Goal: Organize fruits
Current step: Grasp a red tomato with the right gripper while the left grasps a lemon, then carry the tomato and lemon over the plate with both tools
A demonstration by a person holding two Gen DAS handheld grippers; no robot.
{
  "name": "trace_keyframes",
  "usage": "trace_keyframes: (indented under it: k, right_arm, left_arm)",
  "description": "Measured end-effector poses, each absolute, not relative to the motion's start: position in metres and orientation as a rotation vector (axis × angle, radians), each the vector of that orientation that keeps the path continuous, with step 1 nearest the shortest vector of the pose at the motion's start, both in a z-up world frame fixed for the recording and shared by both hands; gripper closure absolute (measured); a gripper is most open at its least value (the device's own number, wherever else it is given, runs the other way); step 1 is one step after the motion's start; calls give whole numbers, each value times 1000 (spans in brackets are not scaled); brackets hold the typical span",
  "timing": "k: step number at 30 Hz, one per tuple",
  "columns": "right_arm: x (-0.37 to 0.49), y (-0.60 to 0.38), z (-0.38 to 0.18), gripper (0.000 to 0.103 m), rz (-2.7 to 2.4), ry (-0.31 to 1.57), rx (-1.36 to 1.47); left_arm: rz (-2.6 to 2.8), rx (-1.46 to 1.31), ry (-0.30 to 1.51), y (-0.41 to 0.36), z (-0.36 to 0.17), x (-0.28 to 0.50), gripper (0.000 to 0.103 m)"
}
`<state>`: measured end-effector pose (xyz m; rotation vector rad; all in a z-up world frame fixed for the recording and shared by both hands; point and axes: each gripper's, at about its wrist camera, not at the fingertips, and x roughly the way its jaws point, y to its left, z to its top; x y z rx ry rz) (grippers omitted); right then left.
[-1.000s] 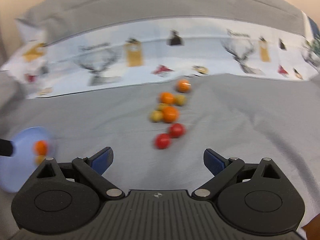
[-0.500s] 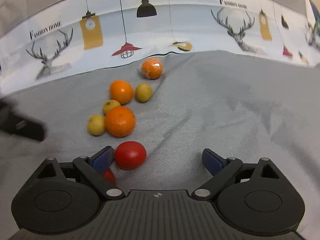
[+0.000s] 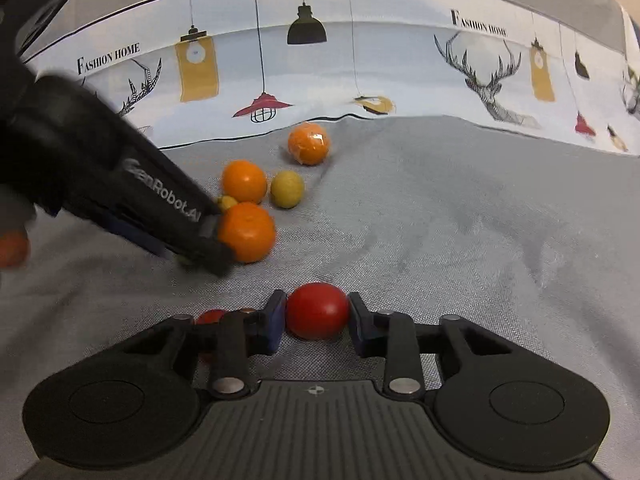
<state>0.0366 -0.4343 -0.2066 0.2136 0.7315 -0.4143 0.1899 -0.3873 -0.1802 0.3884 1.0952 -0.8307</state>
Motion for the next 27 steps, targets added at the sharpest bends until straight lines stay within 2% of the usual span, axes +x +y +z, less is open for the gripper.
trace_keyframes:
  k: [8,14,19,27]
  right_arm:
    - [24,-455,-200,69,-563,646,266]
    - [-4,-450,-167,69,-602,578,254]
    - [-38,-405,-112,69,-466,529,254]
    - [-85,-302,-55,69,-157,609,322]
  left_arm:
    - [-785,306,1067,-342,-141,168,76]
    - [-708,240,1054,-260,-81,113,76]
    - [-627,177,1072,-183,-45,77,76]
    - [-483,126,1056,-76,-8,30,76]
